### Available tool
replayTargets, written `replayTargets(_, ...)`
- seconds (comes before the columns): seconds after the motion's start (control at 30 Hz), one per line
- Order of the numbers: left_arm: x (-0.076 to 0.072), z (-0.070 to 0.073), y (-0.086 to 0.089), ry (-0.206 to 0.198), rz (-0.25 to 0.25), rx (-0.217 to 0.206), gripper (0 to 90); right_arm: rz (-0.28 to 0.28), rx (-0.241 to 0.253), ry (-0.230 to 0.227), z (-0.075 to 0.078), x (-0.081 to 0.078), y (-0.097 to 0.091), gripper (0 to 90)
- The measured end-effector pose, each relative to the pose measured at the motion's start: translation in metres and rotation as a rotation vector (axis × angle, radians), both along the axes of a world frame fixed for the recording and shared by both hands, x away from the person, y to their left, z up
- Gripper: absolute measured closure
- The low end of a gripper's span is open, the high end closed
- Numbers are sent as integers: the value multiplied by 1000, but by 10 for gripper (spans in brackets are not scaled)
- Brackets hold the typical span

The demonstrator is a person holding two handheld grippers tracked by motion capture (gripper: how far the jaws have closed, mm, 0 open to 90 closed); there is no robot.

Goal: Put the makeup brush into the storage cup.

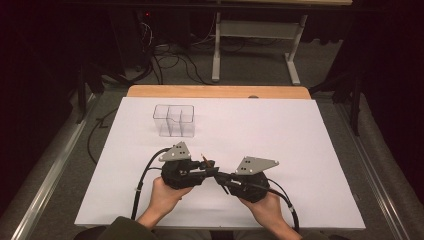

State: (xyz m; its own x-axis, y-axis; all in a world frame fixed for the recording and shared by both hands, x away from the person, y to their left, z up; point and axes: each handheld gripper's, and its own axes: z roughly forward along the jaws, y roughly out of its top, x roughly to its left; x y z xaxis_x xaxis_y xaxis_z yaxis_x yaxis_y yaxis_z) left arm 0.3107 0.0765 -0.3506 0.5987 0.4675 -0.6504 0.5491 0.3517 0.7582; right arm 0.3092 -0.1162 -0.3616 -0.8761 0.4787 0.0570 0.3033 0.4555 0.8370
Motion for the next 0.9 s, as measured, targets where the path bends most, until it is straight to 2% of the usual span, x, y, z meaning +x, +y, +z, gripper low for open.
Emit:
replayTargets(0.2, -1, -1, -1, 0, -9, 0, 749, 3, -1, -8, -1, 0, 1, 850)
replayTargets(0.47, -2, 0, -2, 2, -18, -20, 815, 2, -6, -11, -1, 0, 2, 850)
replayTargets(0.83, -2, 1, 1, -4, -32, -26, 823, 8, 6, 9, -1, 1, 2, 841)
replayTargets(0.9, -2, 2, 2, -5, -30, -33, 823, 8, 12, 11, -1, 1, 2, 812)
